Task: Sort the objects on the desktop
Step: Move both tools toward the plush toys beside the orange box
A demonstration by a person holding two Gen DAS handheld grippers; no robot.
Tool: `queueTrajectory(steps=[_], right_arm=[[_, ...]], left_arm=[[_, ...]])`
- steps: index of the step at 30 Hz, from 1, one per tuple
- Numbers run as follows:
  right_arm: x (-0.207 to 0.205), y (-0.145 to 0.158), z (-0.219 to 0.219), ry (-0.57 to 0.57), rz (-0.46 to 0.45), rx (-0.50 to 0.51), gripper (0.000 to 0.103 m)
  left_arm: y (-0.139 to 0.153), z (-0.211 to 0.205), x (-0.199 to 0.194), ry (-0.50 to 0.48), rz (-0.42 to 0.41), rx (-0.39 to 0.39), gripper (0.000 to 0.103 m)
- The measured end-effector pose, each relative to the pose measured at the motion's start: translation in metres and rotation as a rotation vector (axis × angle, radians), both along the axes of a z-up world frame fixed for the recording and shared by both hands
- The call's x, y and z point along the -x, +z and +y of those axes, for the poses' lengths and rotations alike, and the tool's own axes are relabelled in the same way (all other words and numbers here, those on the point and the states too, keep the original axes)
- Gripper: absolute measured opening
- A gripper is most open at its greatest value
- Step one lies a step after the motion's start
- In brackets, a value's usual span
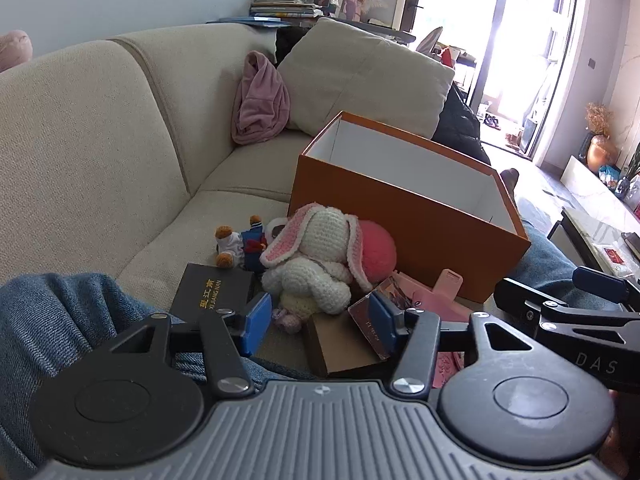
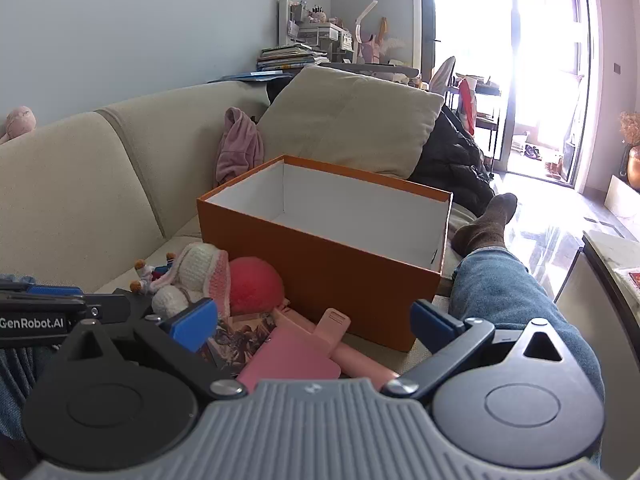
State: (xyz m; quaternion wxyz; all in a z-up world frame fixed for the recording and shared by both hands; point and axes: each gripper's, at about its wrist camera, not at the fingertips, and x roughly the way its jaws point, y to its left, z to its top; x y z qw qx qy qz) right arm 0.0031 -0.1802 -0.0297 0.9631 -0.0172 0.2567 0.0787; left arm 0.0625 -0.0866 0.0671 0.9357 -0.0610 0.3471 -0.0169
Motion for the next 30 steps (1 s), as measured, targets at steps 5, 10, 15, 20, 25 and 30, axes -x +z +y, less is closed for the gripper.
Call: queueTrajectory(steps=[5, 10, 15, 20, 25, 30], right_arm=[[-0.001, -0.004, 0.001, 0.018, 0.031, 0.003, 0.102], [-0.002, -0.007, 0.005, 0.021, 0.046, 0.02, 0.102], [-0.004, -0.009, 0.005, 0.01, 0.063, 0.023, 0.102], [-0.006, -0.012, 0.003, -0.005, 0.083, 0.024, 0.102], [-0.008, -0.014, 0.002, -0.012, 0.101, 0.022, 0.102], [-0.008, -0.015, 0.003, -0.012, 0.111, 0.022, 0.102]], left_arm=[[-0.004, 0.001, -0.002, 0.004, 0.018, 0.011, 0.041], [-0.003, 0.0, -0.002, -0.007, 0.019, 0.02, 0.036], [-0.003, -0.002, -0.001, -0.048, 0.013, 0.034, 0.036], [-0.002, -0.008, 0.0, -0.066, 0.009, 0.02, 0.036], [-0.003, -0.008, 0.0, -0.06, 0.014, 0.004, 0.036], [-0.002, -0.009, 0.0, -0.058, 0.014, -0.004, 0.036]])
